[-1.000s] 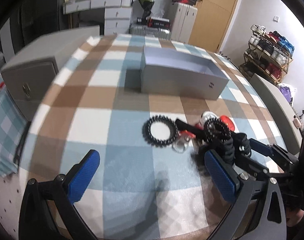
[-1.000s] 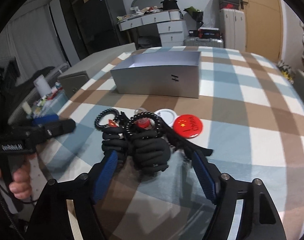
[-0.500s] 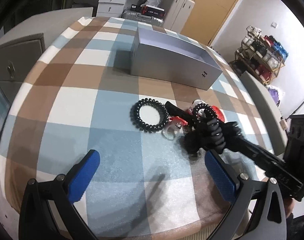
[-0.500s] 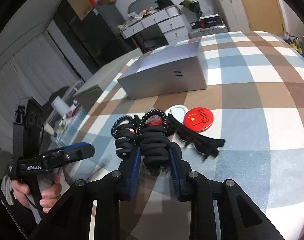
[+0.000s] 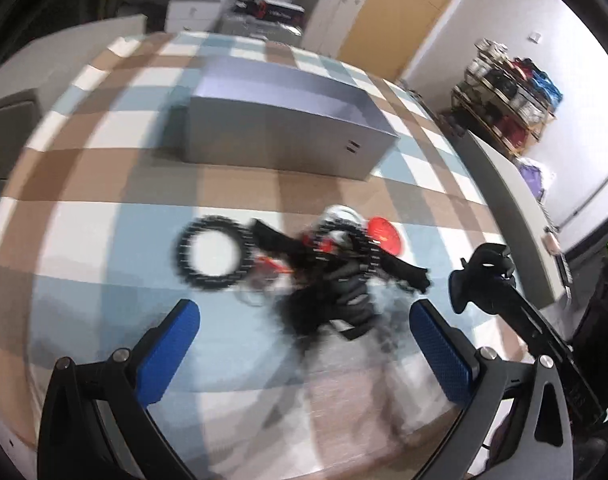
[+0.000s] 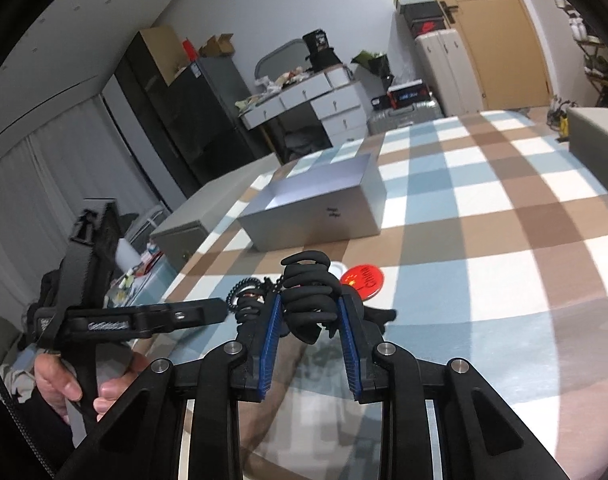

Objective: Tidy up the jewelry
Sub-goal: 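Lower the right gripper onto the black gloves and close it, then carry the black gloves into the grey box and open the right gripper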

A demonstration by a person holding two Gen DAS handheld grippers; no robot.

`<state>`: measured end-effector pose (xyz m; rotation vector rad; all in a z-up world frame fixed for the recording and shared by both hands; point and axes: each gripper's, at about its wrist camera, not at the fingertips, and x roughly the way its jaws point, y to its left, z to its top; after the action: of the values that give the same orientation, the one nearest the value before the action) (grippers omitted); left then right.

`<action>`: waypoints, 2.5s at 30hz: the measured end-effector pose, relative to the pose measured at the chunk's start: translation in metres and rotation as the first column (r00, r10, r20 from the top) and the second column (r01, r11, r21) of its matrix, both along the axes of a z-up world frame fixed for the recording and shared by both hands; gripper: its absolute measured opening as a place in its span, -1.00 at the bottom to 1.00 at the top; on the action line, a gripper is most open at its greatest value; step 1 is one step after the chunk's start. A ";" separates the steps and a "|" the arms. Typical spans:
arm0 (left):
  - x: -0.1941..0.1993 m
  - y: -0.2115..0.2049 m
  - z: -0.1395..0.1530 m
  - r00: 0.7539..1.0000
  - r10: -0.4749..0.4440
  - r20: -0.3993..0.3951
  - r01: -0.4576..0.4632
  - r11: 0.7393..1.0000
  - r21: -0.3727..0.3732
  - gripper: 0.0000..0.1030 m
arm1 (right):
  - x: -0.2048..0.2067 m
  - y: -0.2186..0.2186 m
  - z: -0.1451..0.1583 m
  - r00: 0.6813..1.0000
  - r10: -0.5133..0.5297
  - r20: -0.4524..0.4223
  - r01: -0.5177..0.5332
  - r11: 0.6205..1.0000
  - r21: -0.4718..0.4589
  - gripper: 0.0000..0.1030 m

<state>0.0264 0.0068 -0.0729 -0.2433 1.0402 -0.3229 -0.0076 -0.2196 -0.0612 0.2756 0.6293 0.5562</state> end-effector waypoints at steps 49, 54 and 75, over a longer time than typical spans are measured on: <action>0.138 0.023 0.048 0.980 -0.140 0.141 0.148 0.988 -0.051 -0.40 | 0.196 0.071 0.049 0.982 0.139 -0.125 -0.139 0.990 0.007 -0.47; 0.156 0.017 0.029 0.980 -0.183 0.075 0.188 0.980 -0.059 -0.40 | 0.217 0.082 0.025 0.971 0.137 -0.198 -0.145 0.989 -0.030 -0.47; 0.155 0.026 0.027 0.989 -0.138 0.053 0.139 0.990 -0.019 0.38 | 0.224 0.085 0.009 0.968 0.105 -0.228 -0.122 0.991 -0.062 -0.37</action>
<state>0.1817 0.0329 -0.0457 -0.1821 1.0051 -0.4640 0.2165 -0.1345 -0.0520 0.2340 0.8871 0.6146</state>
